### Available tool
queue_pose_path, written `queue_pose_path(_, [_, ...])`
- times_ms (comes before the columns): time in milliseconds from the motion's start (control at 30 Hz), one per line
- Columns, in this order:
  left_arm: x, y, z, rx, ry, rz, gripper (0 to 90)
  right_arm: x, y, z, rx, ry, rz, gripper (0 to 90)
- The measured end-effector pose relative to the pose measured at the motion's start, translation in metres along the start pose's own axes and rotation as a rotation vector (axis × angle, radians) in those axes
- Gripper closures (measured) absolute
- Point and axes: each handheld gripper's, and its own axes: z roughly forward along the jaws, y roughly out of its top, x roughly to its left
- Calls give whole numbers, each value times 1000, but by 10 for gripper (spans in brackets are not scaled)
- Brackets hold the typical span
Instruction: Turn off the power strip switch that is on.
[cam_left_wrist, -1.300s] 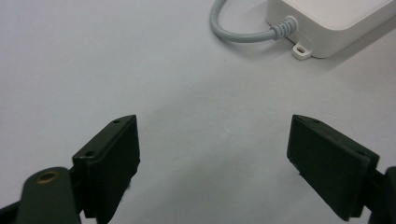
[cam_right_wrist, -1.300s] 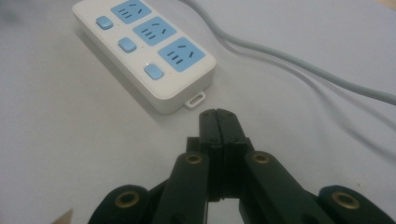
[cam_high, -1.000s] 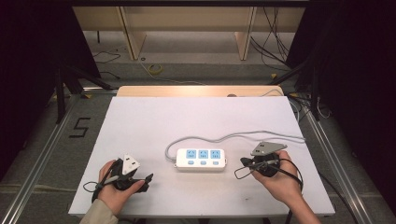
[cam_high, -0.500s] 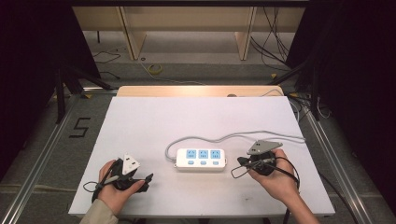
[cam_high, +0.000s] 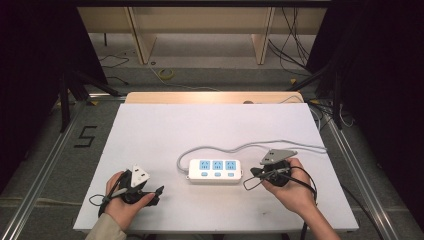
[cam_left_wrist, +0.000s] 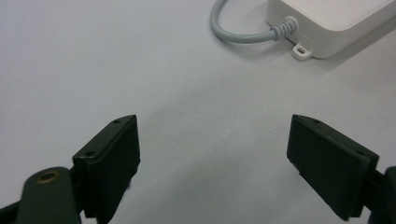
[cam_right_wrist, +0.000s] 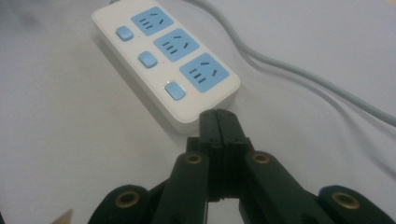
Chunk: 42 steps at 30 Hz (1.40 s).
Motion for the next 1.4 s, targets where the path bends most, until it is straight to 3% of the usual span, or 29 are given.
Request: queue_pose_path(1400, [0,0,0,2,0,3,170,4,18,16,22,35,-28,900])
